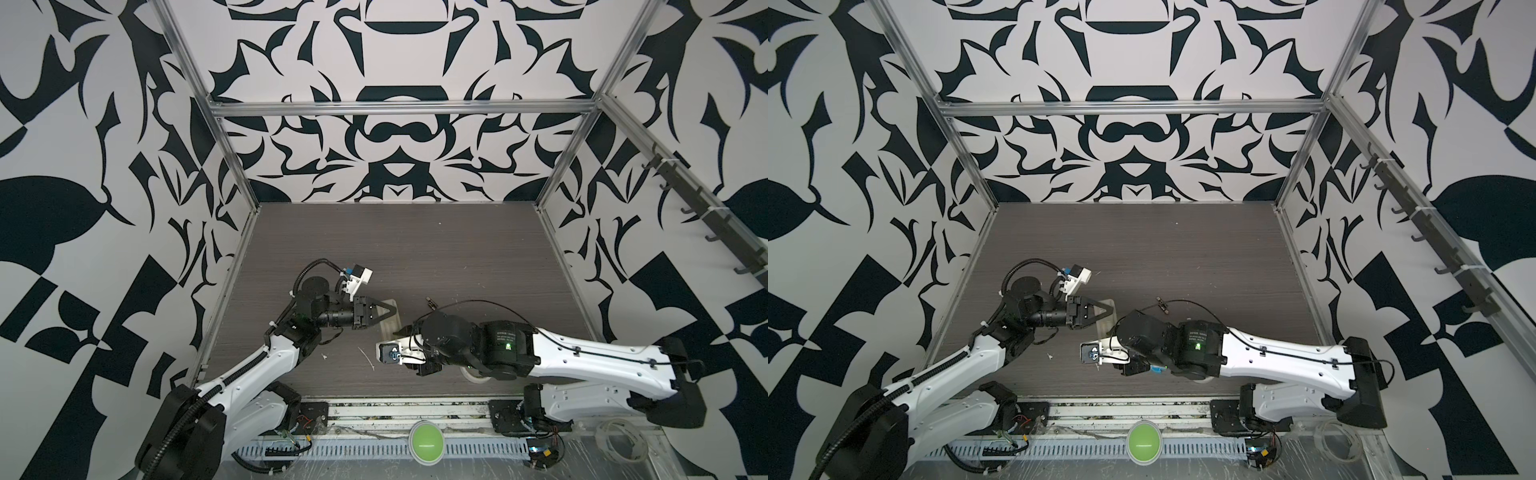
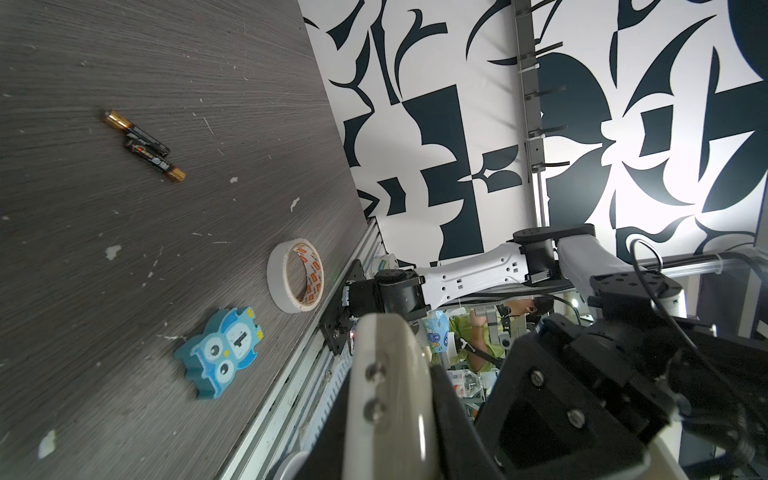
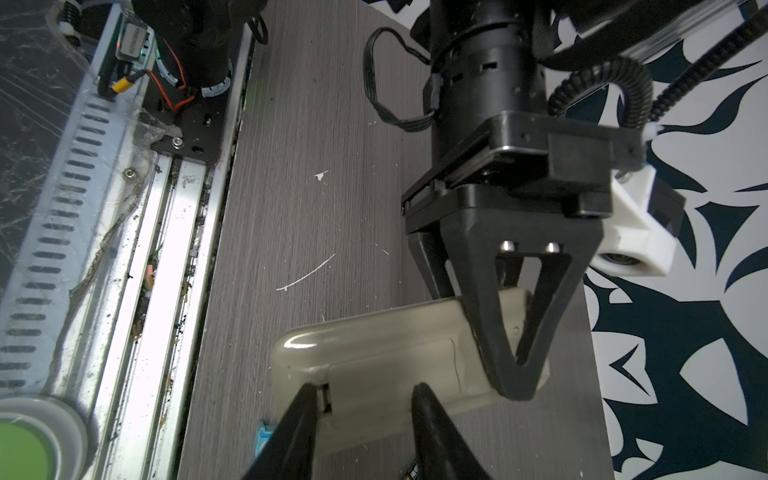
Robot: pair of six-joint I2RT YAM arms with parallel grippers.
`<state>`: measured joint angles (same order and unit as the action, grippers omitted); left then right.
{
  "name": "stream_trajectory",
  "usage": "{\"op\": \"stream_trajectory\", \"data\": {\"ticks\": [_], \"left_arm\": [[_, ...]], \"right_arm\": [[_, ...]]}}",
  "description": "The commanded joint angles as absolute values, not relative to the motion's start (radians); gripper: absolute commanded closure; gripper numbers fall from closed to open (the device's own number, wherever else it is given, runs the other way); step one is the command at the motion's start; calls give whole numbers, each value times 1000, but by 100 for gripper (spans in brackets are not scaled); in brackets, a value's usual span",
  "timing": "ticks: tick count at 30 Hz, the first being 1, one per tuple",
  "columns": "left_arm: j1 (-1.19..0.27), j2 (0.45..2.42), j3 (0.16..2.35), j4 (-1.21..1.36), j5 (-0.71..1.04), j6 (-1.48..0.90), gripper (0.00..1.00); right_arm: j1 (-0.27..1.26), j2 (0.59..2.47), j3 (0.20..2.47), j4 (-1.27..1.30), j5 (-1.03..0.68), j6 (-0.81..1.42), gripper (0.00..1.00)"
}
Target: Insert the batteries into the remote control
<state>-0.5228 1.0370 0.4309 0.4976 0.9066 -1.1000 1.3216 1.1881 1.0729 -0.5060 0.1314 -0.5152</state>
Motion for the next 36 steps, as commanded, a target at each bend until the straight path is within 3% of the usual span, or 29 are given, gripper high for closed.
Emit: {"op": "stream_trajectory", "data": {"ticks": [1, 18, 36], "left_arm": [[-520, 1023, 415, 534, 929, -1103, 100], [-520, 1030, 414, 561, 938, -1115, 100], [-521, 1028, 410, 570, 948, -1122, 100]], "right_arm": [[1322, 1187, 1100, -489, 133, -504, 58], [1323, 1211, 1095, -481, 137, -511, 55], [1322, 1233, 1080, -414, 328, -594, 58]]}}
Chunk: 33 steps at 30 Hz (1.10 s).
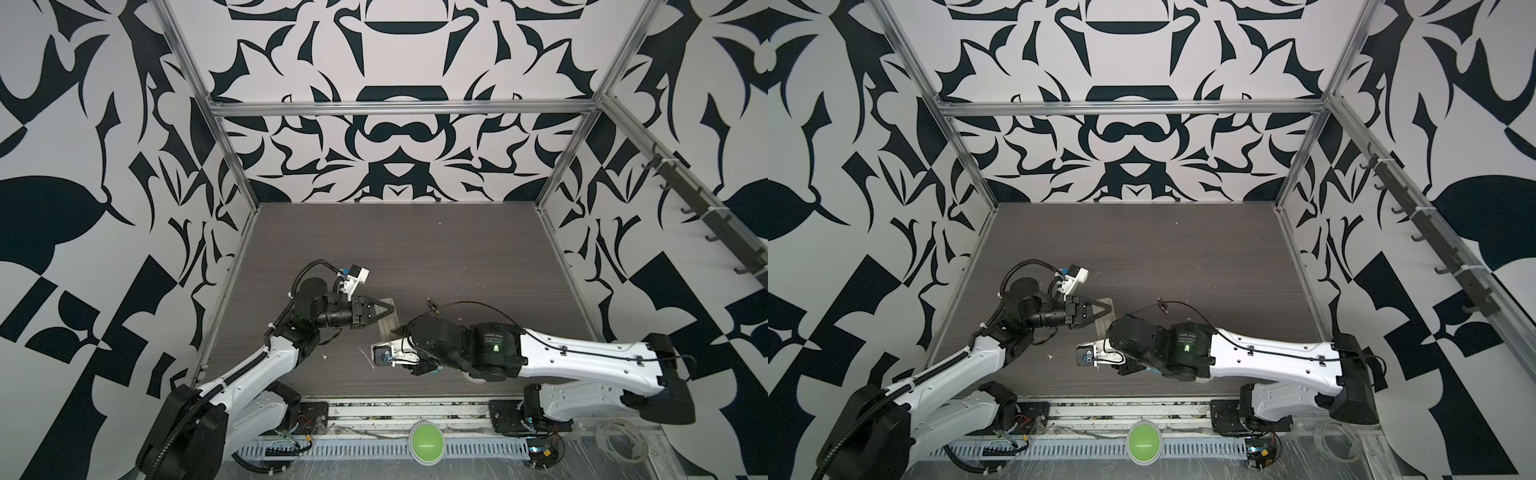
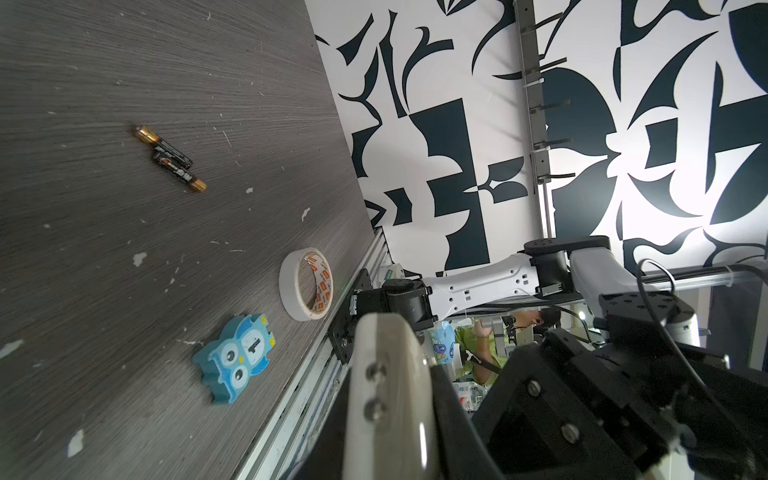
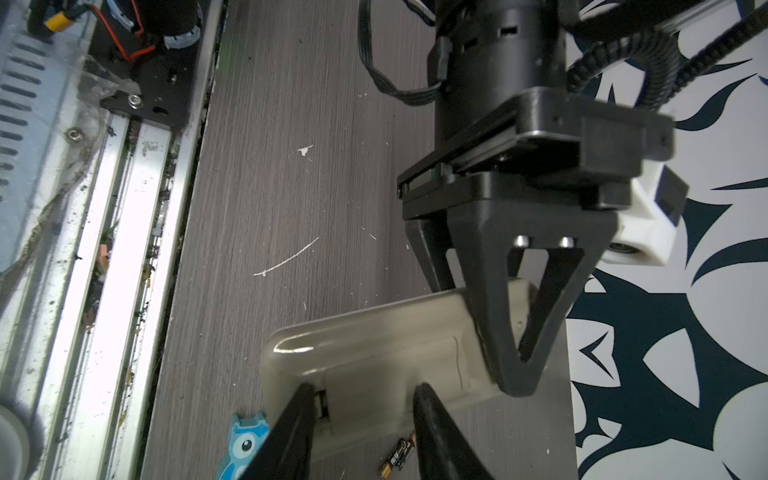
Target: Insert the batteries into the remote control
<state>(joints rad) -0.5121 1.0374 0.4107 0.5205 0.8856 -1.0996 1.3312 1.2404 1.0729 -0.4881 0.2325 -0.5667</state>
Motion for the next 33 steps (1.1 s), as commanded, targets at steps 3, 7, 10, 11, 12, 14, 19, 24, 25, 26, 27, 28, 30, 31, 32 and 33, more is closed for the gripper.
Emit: {"op": "stream_trajectory", "data": {"ticks": [3, 7, 10, 11, 12, 14, 19, 24, 25, 26, 27, 28, 30, 31, 32, 33], "left_arm": [[-520, 1030, 412, 572, 951, -1122, 100], [-520, 1031, 414, 571, 950, -1122, 100], [-520, 1033, 415, 574, 950, -1121, 100], [-520, 1035, 415, 572, 950, -1121, 100], [-521, 1035, 414, 574, 949, -1121, 100], [-520, 1040, 415, 576, 950, -1122, 100], [-520, 1048, 420, 580, 951, -1123, 100], [-520, 1056, 420, 580, 947, -1121, 100], [-520, 1058, 418, 582, 944, -1121, 100], [-520, 1058, 417, 581, 944, -1122, 100], [-520, 1056, 416, 582, 943, -1121, 100], [-520, 1054, 415, 581, 941, -1122, 100], [-519, 1054, 413, 581, 939, -1122, 100], [-519, 1055, 412, 580, 937, -1121, 100], [-519, 1054, 412, 580, 938, -1120, 100], [-518, 1055, 411, 581, 938, -1120, 100]], "right_arm": [[1323, 1224, 1081, -389, 336, -608, 58], [1323, 1218, 1081, -365, 344, -621, 59], [1324, 1210, 1077, -349, 346, -625, 59], [1323, 1206, 1075, -345, 346, -626, 59], [1323, 1202, 1074, -341, 347, -626, 59], [1323, 1195, 1071, -331, 354, -626, 59], [1325, 1191, 1071, -310, 383, -636, 59], [1325, 1176, 1071, -285, 389, -643, 60], [1325, 1173, 1070, -281, 390, -646, 60], [1325, 1170, 1069, -277, 392, -649, 60], [1327, 1167, 1069, -275, 394, -650, 60], [1327, 1166, 1069, -275, 395, -653, 60], [1329, 1164, 1069, -275, 396, -655, 60], [1331, 1162, 1069, -272, 397, -657, 60], [1334, 1159, 1067, -272, 400, -657, 60], [1334, 1157, 1065, -268, 402, -657, 60]]}}
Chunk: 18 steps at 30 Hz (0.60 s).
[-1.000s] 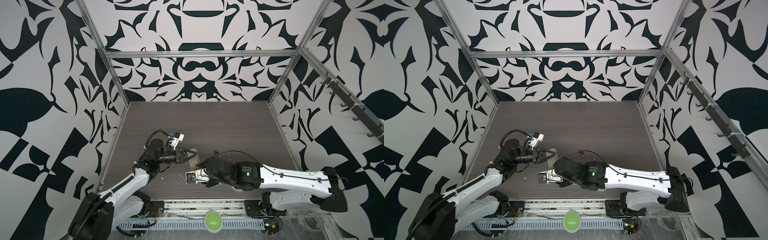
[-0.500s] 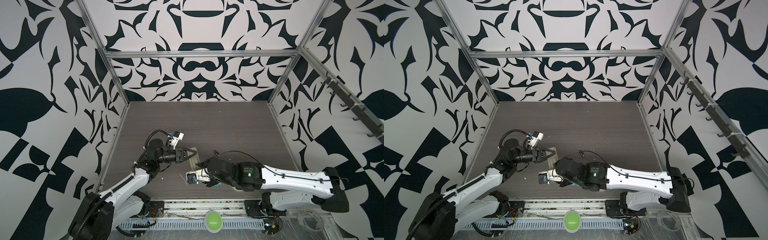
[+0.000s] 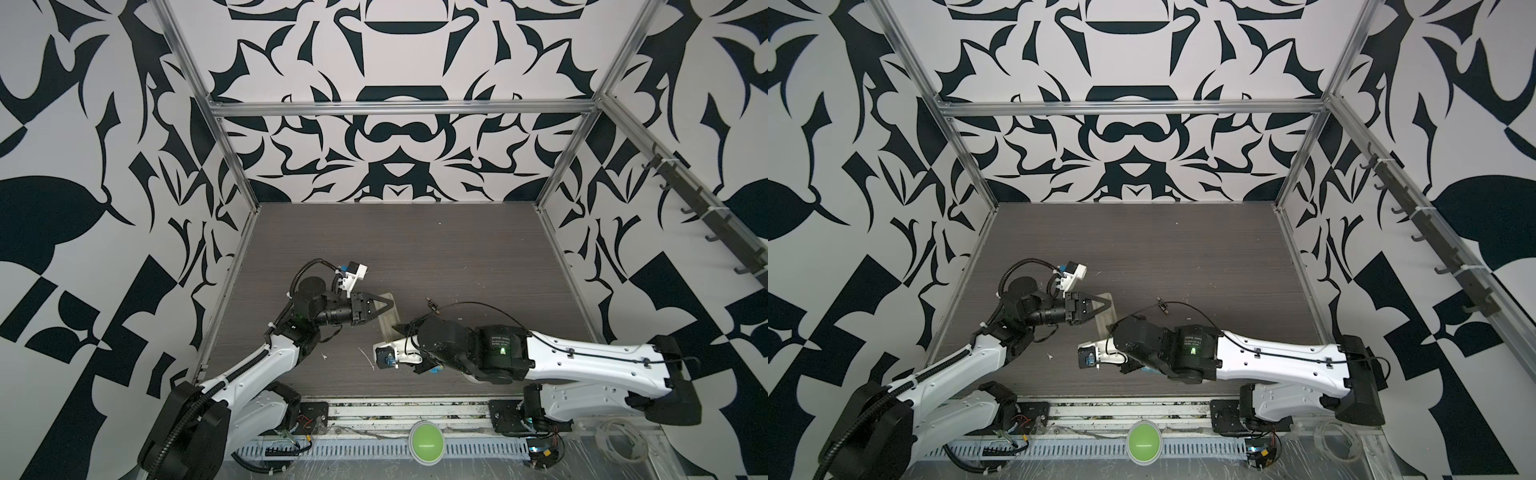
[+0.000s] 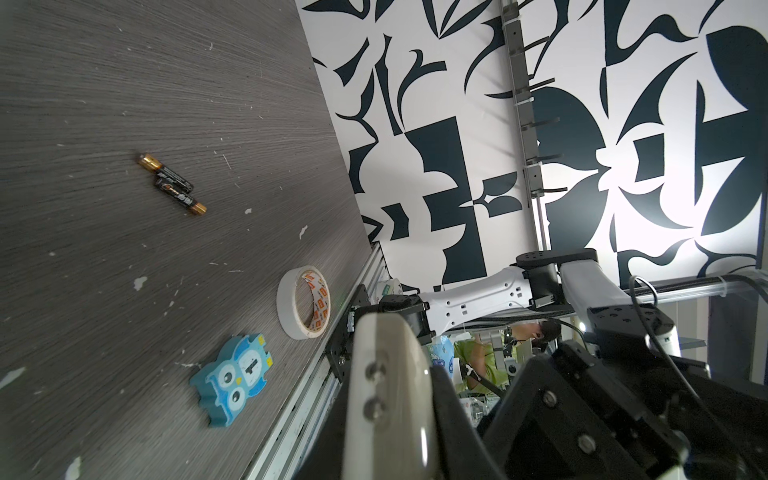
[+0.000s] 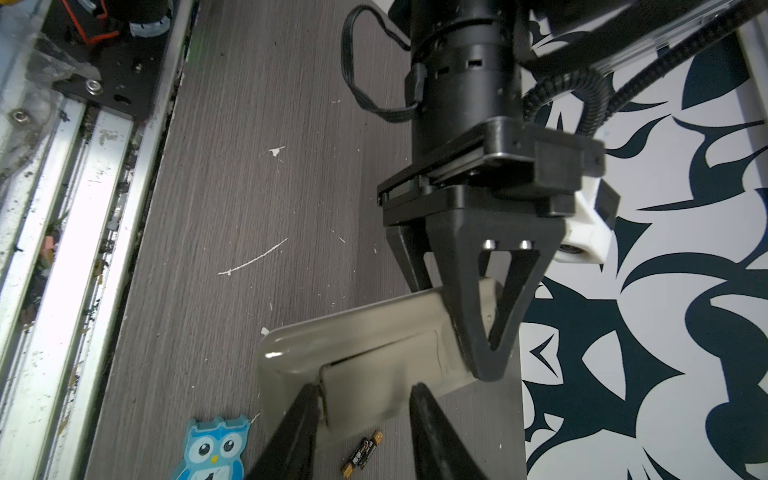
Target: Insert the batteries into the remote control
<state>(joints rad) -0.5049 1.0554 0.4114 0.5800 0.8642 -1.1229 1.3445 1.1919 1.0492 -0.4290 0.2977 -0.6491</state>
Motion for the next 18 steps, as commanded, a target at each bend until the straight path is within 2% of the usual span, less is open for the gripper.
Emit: {"op": "stream_trajectory", "data": {"ticks": [1, 18], "left_arm": [[-518, 1057, 410, 581, 937, -1120, 100], [-506, 1043, 400, 595, 934, -1137, 100]], "right_arm": [[1337, 1153, 1064, -264, 404, -659, 60], [1342, 1147, 1039, -300, 382, -627, 60]]}}
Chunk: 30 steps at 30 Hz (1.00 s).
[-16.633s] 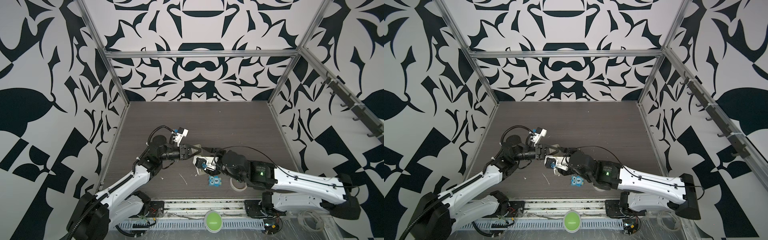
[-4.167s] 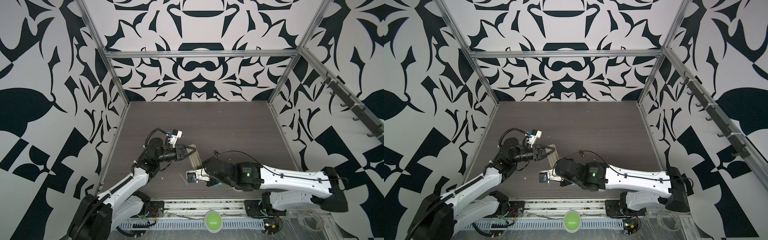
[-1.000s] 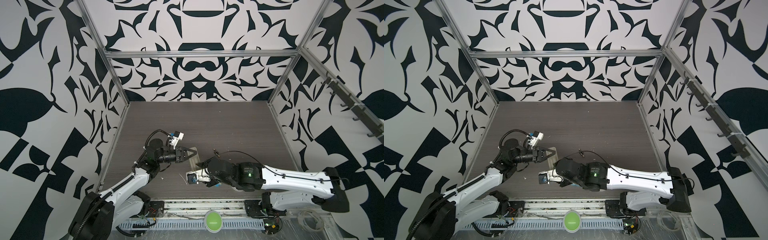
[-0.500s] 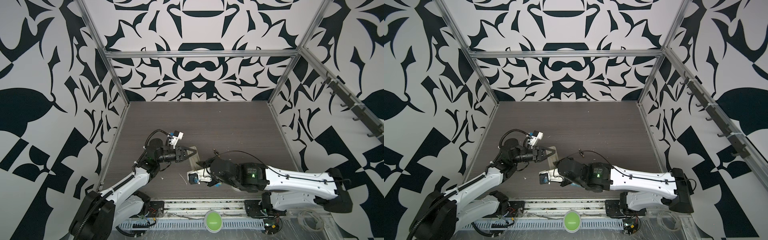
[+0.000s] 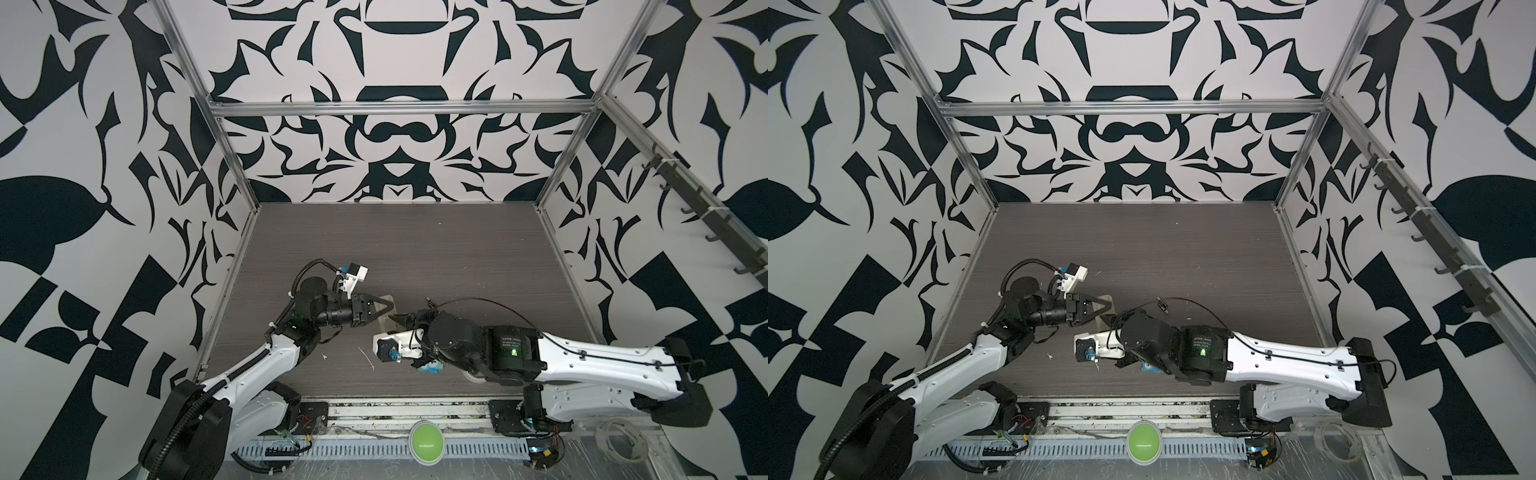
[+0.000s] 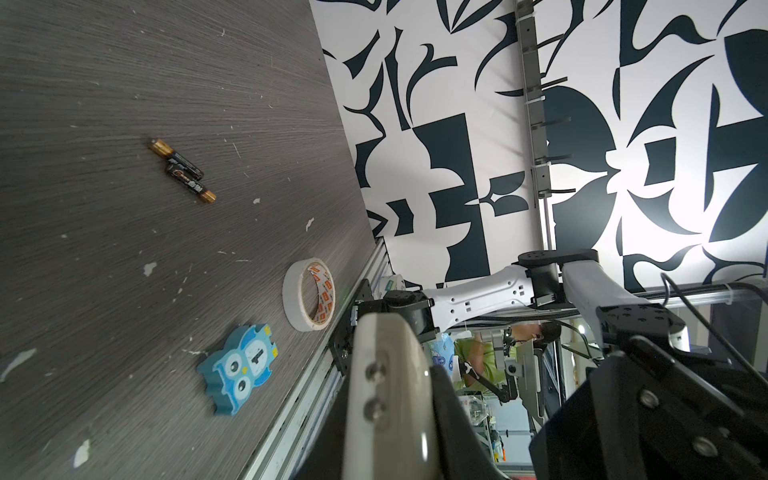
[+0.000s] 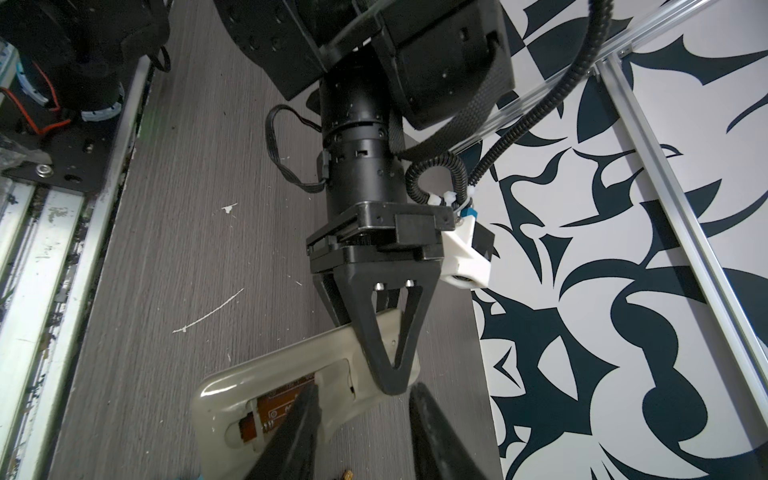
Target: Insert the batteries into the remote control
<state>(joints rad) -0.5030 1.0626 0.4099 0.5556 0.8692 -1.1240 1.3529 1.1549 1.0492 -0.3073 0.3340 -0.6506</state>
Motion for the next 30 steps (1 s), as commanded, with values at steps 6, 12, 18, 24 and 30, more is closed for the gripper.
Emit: {"op": "stream_trajectory", "data": {"ticks": [6, 12, 18, 24, 30], "left_arm": [[-504, 1052, 408, 609, 931, -1147, 100], [-502, 1059, 414, 622, 933, -1158, 100], [-497, 1060, 411, 643, 931, -1173, 100], [-494, 1060, 415, 643, 924, -1177, 100], [-483, 1080, 414, 660, 922, -1178, 100]], "right_arm": [[1343, 1138, 1025, -309, 369, -620, 60], [1343, 1135, 1012, -316, 374, -614, 60], [1342, 1124, 1002, -318, 364, -611, 60], [1343, 1130, 994, -318, 361, -608, 60], [1342, 1135, 966, -256, 374, -615, 60]]}}
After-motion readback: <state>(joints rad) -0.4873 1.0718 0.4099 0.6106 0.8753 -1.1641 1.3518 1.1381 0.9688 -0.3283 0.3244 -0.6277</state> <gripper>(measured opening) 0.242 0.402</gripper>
